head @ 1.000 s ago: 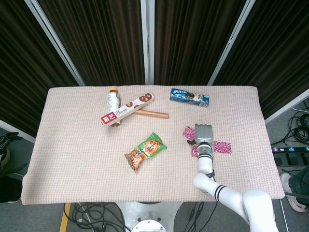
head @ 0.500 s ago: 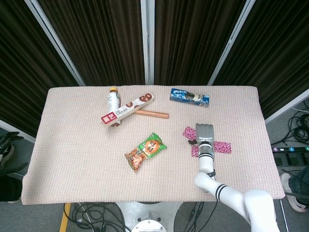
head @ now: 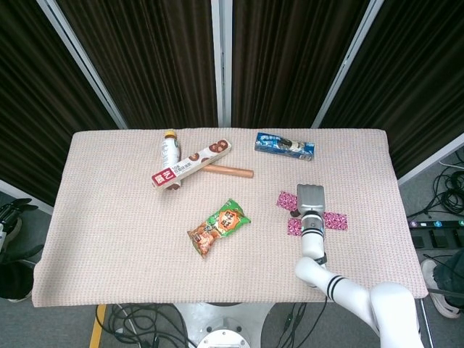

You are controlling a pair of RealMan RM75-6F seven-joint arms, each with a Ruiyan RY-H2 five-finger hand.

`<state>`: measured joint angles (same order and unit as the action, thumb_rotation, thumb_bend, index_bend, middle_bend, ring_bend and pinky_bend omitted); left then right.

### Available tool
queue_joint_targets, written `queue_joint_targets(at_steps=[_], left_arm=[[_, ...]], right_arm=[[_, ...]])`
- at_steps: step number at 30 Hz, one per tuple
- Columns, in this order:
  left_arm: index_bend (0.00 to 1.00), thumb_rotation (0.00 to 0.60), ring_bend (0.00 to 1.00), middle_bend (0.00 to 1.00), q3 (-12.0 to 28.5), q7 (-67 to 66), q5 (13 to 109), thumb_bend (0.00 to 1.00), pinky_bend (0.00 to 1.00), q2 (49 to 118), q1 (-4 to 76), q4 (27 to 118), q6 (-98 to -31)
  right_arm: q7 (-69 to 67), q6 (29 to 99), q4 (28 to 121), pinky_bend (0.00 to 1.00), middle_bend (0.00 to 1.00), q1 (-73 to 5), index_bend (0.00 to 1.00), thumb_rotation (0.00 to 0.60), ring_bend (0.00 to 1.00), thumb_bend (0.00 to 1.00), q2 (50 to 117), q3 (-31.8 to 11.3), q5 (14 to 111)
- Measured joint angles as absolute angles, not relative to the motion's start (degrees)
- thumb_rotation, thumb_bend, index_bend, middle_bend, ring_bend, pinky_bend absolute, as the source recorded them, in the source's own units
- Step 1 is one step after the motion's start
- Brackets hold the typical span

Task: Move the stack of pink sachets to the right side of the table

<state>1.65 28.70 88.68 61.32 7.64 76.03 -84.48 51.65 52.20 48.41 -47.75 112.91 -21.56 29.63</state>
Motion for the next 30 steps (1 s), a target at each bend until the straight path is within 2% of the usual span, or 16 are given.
queue_joint_targets(at_steps=[10,30], left_arm=[[0.31,0.600,0.23,0.29,1.62,28.39,88.62,0.00,0.34,61.24,7.66,76.23,-84.34],[0.31,0.600,0.23,0.29,1.41,27.07,89.13,0.00,0.34,60.70,7.61,77.59,-84.72]], right_arm=[[50.70,51.61,48.19,1.00,1.00,-47.91,0.45,0.570,1.00,0.00,112.74,-21.52,29.90],[48.68,54.22,56.19,1.00,1.00,-46.80,0.46,0.569,1.00,0.00,108.28,-20.90,31.72]])
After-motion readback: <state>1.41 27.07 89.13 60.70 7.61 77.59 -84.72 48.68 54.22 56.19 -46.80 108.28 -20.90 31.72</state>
